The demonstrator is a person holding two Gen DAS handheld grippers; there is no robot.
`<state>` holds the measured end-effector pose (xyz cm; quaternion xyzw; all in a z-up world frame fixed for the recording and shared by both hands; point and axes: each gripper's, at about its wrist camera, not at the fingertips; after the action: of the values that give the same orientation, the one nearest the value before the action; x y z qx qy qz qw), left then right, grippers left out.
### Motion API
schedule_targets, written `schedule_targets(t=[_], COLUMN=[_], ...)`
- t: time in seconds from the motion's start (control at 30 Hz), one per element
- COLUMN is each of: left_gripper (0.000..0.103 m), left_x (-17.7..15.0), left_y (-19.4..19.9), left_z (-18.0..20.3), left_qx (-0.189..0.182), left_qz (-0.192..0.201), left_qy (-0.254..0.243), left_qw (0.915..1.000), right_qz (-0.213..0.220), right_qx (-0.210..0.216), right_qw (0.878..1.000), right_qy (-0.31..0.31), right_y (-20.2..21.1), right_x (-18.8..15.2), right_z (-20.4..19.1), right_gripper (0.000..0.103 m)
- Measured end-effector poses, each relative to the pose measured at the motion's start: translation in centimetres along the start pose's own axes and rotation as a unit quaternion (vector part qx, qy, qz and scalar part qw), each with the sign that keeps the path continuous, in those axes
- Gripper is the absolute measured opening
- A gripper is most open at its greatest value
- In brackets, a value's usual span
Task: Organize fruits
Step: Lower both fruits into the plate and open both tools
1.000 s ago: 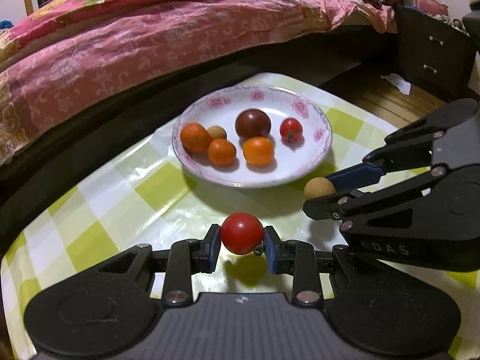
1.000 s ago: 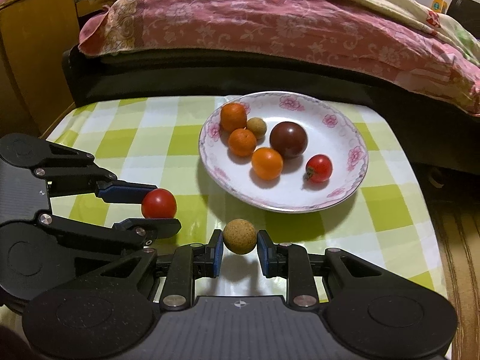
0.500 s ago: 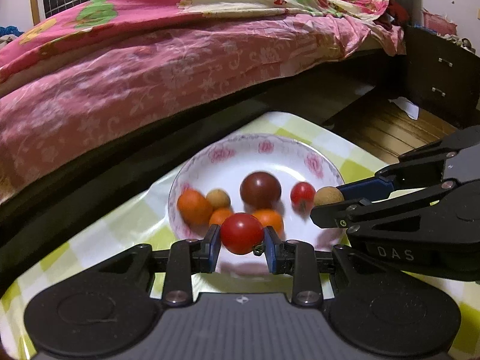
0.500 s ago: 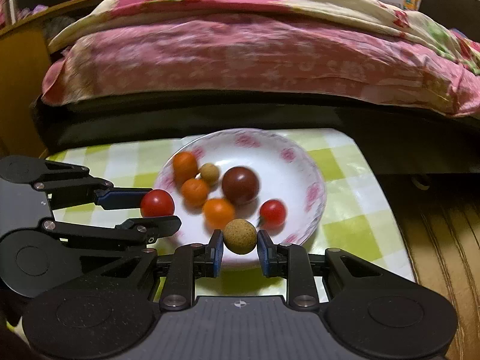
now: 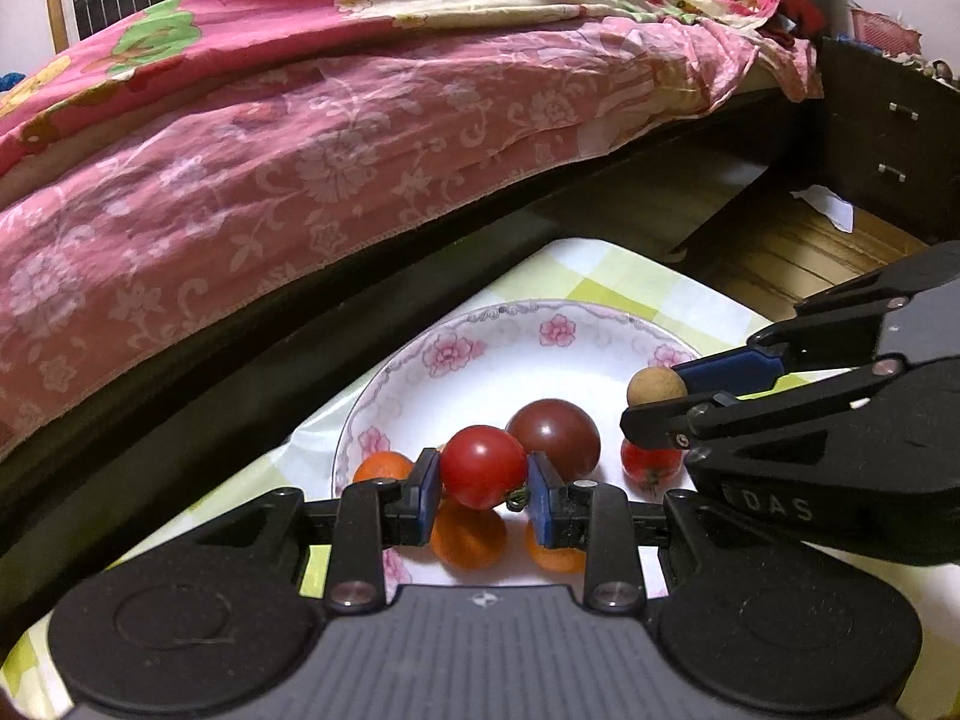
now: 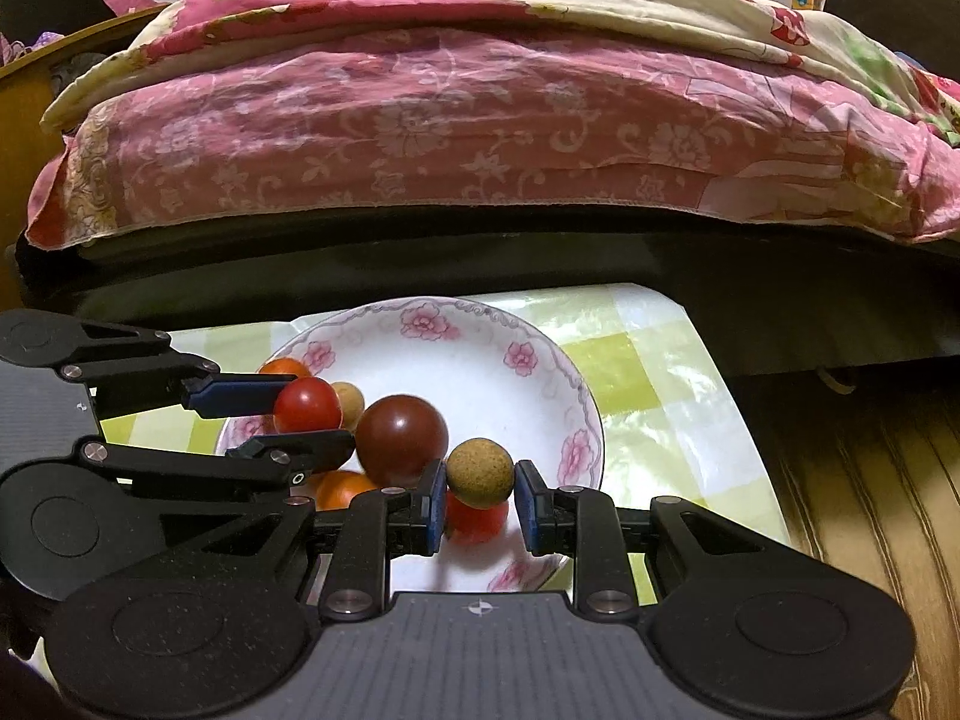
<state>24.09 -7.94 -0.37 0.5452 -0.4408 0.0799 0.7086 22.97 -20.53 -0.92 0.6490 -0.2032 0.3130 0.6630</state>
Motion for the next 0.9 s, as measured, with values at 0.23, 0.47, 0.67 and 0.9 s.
schedule_targets(t=[0.23,0.47,0.67,0.9], left_gripper=[0.038,0.038,0.038,0.039], left_x=[0.6,0.7,1.0,0.9], left_y=[-0.3,-0.5,-0.6,-0.7], left_z=[-0.3,-0.5,-0.5,-0.4], left_qx=[0.002,0.008,0.012,0.015], left_qz=[0.008,0.015,0.015,0.015], left_qy=[-0.012,-0.014,-0.015,-0.016], left_qw=[0.9999,0.9998,0.9997,0.9996], right_qz=[0.004,0.008,0.009,0.012], right_qx=[0.001,0.009,0.009,0.006], right_qw=[1.000,1.000,1.000,1.000], right_qy=[-0.001,-0.001,-0.007,-0.012], right_y=[-1.2,-1.8,-1.9,-1.8], right_x=[0.6,0.9,1.1,0.9], right_z=[0.6,0.6,0.7,0.7], right_gripper=[0.022,0.024,0.024,0.024])
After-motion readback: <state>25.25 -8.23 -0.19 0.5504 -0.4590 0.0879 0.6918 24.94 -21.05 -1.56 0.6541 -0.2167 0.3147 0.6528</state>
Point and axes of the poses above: each gripper's, at about its wrist camera, not at the fingertips, and y roughly against the way its jaws point, z to its right, x to its top, and after that the axes turned 9 degrees about -x, right-handed
